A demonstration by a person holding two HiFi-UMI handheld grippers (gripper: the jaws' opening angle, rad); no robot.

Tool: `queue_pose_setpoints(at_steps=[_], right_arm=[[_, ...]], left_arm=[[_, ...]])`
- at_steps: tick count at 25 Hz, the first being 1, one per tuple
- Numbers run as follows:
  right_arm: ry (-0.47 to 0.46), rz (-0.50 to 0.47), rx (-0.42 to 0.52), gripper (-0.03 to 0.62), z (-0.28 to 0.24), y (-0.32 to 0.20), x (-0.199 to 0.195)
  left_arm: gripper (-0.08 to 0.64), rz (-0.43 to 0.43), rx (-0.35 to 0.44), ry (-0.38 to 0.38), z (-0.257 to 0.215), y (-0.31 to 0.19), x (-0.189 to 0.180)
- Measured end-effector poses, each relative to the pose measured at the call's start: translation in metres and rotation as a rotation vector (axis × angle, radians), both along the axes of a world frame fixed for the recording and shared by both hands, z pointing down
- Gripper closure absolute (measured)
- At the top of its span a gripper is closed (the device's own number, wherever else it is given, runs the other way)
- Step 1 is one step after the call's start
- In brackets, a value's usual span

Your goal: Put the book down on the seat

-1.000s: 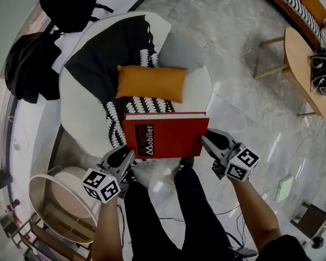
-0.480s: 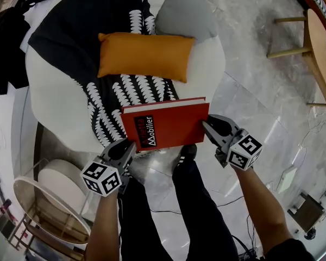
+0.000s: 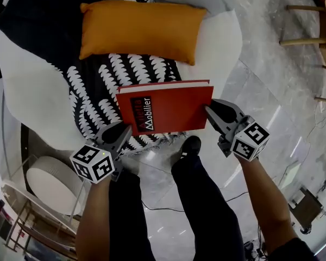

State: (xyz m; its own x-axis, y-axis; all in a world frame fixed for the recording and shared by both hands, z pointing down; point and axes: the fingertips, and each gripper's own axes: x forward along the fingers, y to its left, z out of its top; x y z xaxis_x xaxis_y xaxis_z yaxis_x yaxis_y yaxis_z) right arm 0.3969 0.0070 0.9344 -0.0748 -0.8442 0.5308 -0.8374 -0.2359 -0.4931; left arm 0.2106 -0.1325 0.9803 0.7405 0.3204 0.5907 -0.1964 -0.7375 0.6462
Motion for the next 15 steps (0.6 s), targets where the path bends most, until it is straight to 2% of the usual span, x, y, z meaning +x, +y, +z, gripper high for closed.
queue_pose_setpoints(at_steps=[8,15], right_arm=[[0.012,0.004,-0.004,0.509,0.046,0.004,-0.003],[0.022,-0.002,-0.013,0.509,0.07,0.003,0.003]], left_arm=[[0.476,0.018,0.012,0.015,0.048,-0.001,0.002],[0.476,0.029,0.025,0.017,0.067,-0.007,0.012]])
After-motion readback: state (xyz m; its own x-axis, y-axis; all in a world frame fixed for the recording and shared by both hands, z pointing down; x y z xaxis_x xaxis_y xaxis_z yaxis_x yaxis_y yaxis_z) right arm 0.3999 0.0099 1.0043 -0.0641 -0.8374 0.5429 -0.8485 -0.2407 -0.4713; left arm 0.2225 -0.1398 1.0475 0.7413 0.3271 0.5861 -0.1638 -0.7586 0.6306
